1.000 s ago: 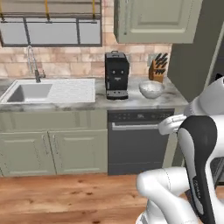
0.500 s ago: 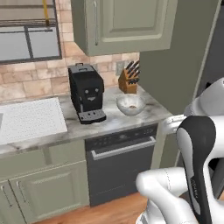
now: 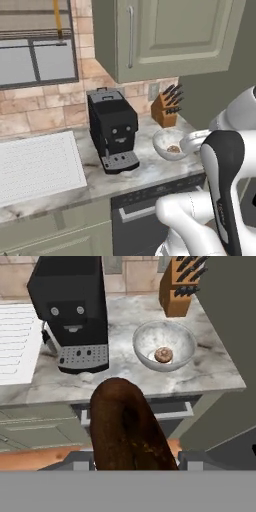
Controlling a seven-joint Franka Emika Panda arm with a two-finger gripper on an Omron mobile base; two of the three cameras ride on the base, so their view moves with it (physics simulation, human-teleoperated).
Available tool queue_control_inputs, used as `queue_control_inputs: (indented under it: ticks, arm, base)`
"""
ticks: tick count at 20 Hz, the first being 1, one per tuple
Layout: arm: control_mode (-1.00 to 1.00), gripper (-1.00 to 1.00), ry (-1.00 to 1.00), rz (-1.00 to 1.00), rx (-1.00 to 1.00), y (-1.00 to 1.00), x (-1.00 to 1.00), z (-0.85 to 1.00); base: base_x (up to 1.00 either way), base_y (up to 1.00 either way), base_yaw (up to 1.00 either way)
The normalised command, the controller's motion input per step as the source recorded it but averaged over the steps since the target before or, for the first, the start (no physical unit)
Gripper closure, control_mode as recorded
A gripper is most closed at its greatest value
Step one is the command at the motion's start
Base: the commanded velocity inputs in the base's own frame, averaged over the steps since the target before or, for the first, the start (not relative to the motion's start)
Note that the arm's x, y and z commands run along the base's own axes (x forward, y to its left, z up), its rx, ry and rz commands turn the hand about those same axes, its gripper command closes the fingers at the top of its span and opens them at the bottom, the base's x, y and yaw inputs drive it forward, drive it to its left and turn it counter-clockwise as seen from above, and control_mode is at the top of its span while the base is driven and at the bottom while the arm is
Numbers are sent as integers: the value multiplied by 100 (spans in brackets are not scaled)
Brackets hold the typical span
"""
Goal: Take the shrimp, sweet potato, and mushroom from the freezer and place them in the bowl on the counter.
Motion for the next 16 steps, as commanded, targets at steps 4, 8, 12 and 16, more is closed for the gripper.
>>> queue_control_inputs:
  ticks: [4, 8, 12, 16]
  arm:
    - [100, 100, 0, 0, 0, 0, 0, 0]
    - [100, 100, 0, 0, 0, 0, 0, 0]
    - [100, 100, 0, 0, 0, 0, 0, 0]
    - [100, 100, 0, 0, 0, 0, 0, 0]
  base:
    - [32, -17, 5]
    - [14, -33, 11]
    - [3, -36, 22]
    - [6, -37, 20]
